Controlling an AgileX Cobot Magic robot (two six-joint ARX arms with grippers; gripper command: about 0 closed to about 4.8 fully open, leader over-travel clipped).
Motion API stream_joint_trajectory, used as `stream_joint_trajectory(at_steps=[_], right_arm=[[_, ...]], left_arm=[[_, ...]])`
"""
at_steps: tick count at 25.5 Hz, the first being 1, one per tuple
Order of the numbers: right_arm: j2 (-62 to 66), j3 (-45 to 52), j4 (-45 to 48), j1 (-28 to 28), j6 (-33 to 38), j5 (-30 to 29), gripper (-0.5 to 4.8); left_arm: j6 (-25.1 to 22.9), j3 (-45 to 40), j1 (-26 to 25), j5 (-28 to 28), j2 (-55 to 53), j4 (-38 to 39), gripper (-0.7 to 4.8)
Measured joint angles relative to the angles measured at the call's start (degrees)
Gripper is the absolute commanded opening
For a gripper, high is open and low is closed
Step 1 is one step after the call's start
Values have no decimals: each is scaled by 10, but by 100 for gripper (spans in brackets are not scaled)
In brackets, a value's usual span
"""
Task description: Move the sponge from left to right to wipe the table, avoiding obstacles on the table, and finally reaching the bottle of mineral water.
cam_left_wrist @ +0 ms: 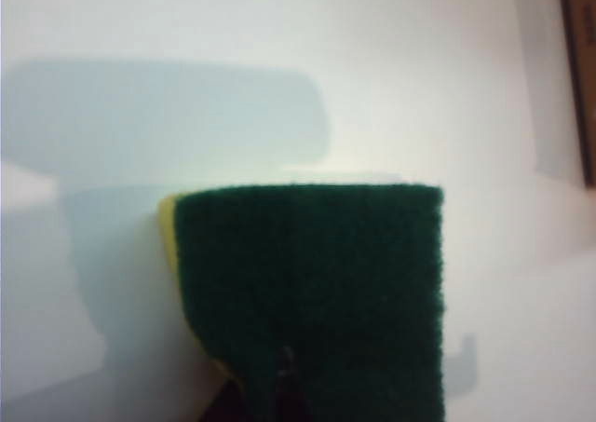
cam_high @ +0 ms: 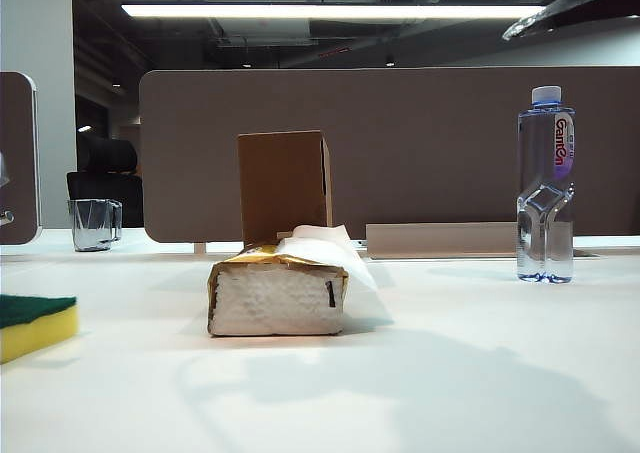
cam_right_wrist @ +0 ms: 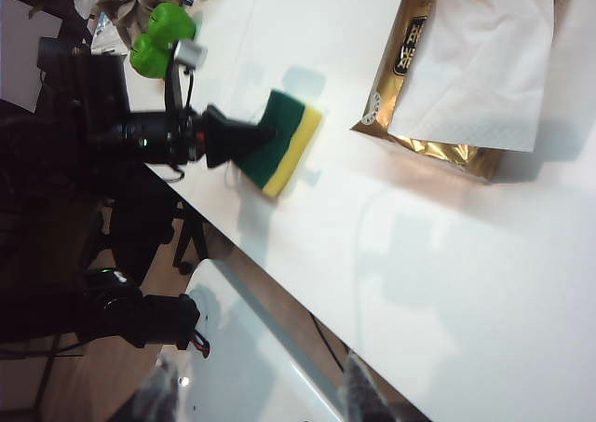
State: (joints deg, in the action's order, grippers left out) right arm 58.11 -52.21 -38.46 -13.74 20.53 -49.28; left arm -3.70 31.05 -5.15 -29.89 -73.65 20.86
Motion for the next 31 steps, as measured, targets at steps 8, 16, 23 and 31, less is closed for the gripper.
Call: stream_joint_trajectory(at_steps=[8,16,23,31], right_arm=[[-22,0,0,0,0,-1,230],[-41,0,0,0,0,-1,230],[-49,0,-10,0,0,-2,230],[-50,0,-11,0,0,-3,230]], left_arm=[[30,-68,0,-1,68,-2,-6],[62,-97,0,1,105,-5,-6],[64,-97,2,36,107,-1,-6],[64,-111,60,66,112,-37,-6]])
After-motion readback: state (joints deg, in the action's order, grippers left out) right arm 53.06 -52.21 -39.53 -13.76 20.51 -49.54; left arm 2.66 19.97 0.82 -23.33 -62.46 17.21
